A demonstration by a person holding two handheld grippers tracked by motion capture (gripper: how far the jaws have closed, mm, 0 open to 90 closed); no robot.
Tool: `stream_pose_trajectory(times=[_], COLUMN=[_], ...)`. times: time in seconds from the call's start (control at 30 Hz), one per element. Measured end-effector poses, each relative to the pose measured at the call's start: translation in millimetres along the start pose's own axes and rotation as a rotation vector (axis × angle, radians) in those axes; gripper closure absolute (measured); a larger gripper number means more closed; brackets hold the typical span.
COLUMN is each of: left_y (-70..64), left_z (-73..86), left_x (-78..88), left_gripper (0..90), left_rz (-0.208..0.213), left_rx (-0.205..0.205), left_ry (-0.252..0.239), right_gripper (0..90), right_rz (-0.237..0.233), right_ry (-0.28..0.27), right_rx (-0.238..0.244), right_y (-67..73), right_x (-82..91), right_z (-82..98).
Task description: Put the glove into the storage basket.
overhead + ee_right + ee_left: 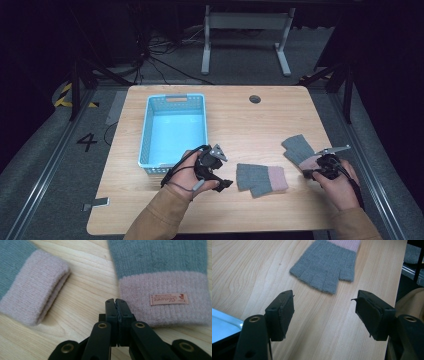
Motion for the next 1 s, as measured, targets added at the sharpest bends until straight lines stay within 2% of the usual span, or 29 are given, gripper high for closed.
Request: stream_pose_trajectory(times=[0.13,0.33,0.6,0.7,0.9,1.0], left_y=[-0.3,-0.1,-0.3,-0.3,-0.5,-0.2], left_z=[-0.5,0.1,1.0,1.3,3.4,4.6], left_x=[-0.3,0.3,0.4,0.7,1.2,1.3], left_gripper=[31.9,31.9,31.9,31.9,31.9,31.9], left_rz=[-0.002,-0.001,-0.001,-0.005,-0.005,-0.009], left_rx=[-0.002,0.000,0.004,0.004,0.009,0.013], left_ry=[-0.001,-0.001,0.002,0.000,0.001,0.003], right_gripper=[90.0,90.0,90.0,90.0,90.0,83.4], right_rz=[-0.004,0.015,0.022,0.017,-0.004,-0.008], right_ry=[0.004,0.003,0.010,0.007,-0.036,-0.065], right_rx=[-0.015,-0.044,-0.065,-0.062,-0.052,-0.036], right_y=[-4.1,-15.9,-22.5,-22.0,-14.6,-12.5], right_x=[-0.3,-0.9,-3.6,-1.7,7.9,11.1], right_z=[1.8,3.7,5.6,4.8,-5.9,-13.4])
Point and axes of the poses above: each handheld gripper's, and its own axes: x roughly backward along the jaws, z roughly out of its underside, y roughly to its left, the point moved 10 cm from there along -x, roughly forward along the jaws, and after that the axes turned 14 degrees about z, right-handed, at the moved point
